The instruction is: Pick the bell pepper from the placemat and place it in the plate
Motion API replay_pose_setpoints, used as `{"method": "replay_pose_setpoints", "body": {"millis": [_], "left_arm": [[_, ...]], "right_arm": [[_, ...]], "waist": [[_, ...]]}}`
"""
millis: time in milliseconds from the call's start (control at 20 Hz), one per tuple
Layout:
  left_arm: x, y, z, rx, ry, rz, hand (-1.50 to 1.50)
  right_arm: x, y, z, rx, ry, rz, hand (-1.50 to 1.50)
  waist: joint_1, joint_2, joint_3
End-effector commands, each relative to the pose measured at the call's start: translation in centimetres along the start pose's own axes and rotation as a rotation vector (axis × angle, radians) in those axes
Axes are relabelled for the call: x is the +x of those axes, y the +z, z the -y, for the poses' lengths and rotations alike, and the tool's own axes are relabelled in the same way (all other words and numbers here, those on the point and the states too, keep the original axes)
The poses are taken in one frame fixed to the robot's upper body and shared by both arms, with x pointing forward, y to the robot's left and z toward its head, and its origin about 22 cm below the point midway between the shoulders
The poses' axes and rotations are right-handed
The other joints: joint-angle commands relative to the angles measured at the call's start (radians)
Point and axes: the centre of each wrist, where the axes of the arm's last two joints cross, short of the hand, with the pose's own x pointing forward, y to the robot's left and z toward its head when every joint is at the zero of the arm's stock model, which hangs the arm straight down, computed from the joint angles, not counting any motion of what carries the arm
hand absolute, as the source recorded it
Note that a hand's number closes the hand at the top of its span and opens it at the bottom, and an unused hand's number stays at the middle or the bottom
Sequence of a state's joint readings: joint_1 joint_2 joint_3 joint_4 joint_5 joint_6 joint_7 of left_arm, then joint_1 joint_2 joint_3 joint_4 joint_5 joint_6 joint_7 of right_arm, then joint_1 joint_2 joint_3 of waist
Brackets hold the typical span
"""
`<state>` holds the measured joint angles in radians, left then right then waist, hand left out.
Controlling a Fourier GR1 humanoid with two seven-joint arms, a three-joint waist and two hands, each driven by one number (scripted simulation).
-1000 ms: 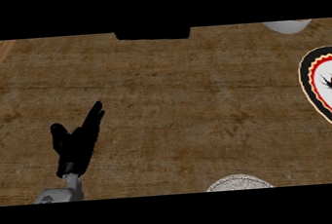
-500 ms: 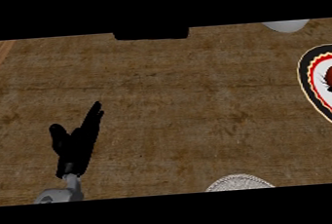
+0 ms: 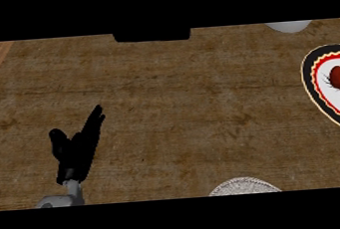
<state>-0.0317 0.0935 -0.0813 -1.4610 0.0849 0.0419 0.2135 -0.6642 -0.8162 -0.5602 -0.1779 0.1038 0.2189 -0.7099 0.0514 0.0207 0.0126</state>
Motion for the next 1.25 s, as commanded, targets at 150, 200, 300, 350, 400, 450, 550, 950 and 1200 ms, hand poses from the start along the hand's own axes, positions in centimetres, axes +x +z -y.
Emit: {"method": "replay_pose_setpoints", "body": {"millis": [150, 200, 300, 350, 400, 450, 550, 950, 1200], "left_arm": [[-1.2, 0.2, -0.4, -0.008, 0.013, -0.053, 0.0], [-1.4, 0.1, 1.0, -0.001, 0.012, -0.057, 0.0], [-1.0, 0.7, -0.4, 0.022, 0.025, -0.065, 0.0], [-1.8, 0.2, -0.3, 0.013, 0.025, -0.072, 0.0], [-1.5, 1.3, -0.5, 0.011, 0.018, -0.076, 0.0], [-1.8, 1.0, -1.8, 0.016, 0.022, -0.059, 0.0], [-1.4, 0.2, -0.3, 0.016, 0.006, -0.055, 0.0], [-2.2, 1.3, -0.9, 0.027, 0.031, -0.061, 0.0], [-1.5, 1.1, -0.8, 0.023, 0.006, -0.078, 0.0]], "right_arm": [[-0.1, 2.7, 5.3, 0.149, -0.106, -0.021, -1.5], [-0.9, 3.8, 5.6, 0.179, -0.125, -0.011, -1.5], [-0.4, 4.2, 7.0, 0.206, -0.104, -0.024, -1.5], [-1.3, 5.5, 7.5, 0.221, -0.111, -0.024, -1.5], [-1.6, 6.7, 8.4, 0.234, -0.115, -0.024, -1.5], [-0.4, 6.1, 9.4, 0.253, -0.097, -0.027, -1.5], [-0.9, 6.3, 8.9, 0.264, -0.04, -0.038, -1.5], [-2.3, 9.3, 10.2, 0.273, 0.033, -0.039, -1.5], [-1.5, 10.4, 12.3, 0.29, 0.05, -0.046, -1.5]], "waist": [[-0.014, 0.002, -0.004], [-0.025, -0.002, -0.004], [-0.014, -0.001, -0.002], [-0.032, -0.002, -0.004], [-0.033, -0.009, -0.004], [-0.031, -0.005, -0.003], [-0.03, -0.005, -0.004], [-0.028, -0.009, -0.003], [-0.038, -0.012, -0.003]]}}
